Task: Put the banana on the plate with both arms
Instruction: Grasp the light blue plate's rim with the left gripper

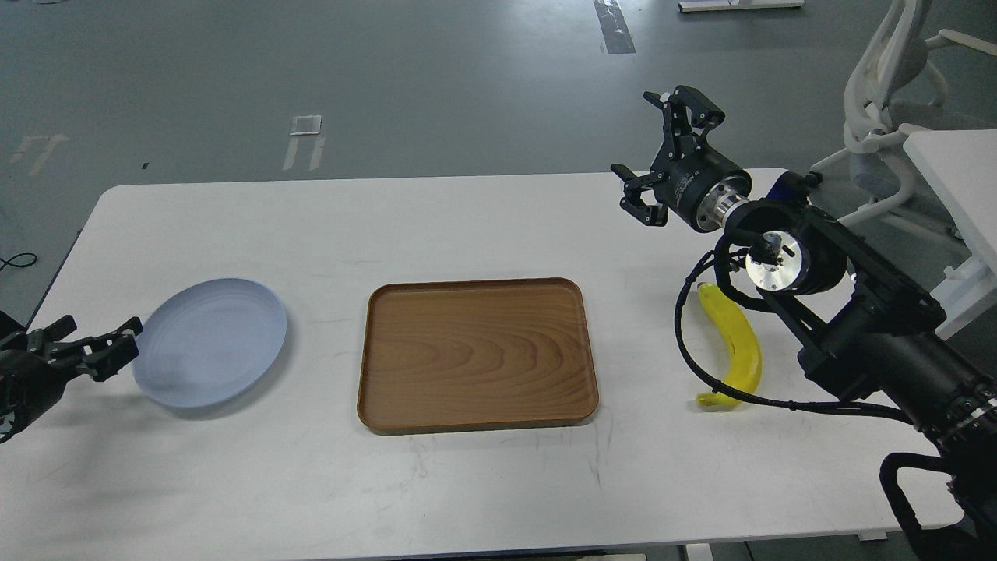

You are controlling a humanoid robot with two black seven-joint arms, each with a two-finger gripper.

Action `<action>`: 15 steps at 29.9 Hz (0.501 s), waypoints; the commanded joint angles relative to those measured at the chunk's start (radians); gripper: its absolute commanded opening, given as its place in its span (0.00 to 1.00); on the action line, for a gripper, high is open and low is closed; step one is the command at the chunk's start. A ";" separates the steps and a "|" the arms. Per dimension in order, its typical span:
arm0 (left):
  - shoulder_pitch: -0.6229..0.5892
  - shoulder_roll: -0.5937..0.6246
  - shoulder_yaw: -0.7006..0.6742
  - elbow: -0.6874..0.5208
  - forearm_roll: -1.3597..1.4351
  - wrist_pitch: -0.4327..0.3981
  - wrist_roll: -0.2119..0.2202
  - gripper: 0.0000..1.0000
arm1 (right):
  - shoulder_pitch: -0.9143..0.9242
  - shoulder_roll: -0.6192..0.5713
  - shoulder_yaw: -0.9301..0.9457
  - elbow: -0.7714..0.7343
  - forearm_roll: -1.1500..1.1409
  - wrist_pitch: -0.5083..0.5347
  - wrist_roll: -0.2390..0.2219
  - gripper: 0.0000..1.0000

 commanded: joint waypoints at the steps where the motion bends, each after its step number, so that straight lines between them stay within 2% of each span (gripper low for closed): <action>1: -0.005 -0.028 -0.009 0.023 -0.001 -0.076 0.000 0.98 | -0.001 -0.012 -0.002 0.000 0.001 0.000 0.000 0.99; 7: -0.011 -0.069 -0.006 0.029 -0.016 -0.096 0.000 0.96 | -0.007 -0.019 0.000 0.002 0.001 0.000 0.000 0.99; 15: -0.002 -0.117 0.000 0.131 -0.015 -0.102 0.000 0.79 | -0.007 -0.019 0.000 0.002 0.000 -0.002 0.000 0.99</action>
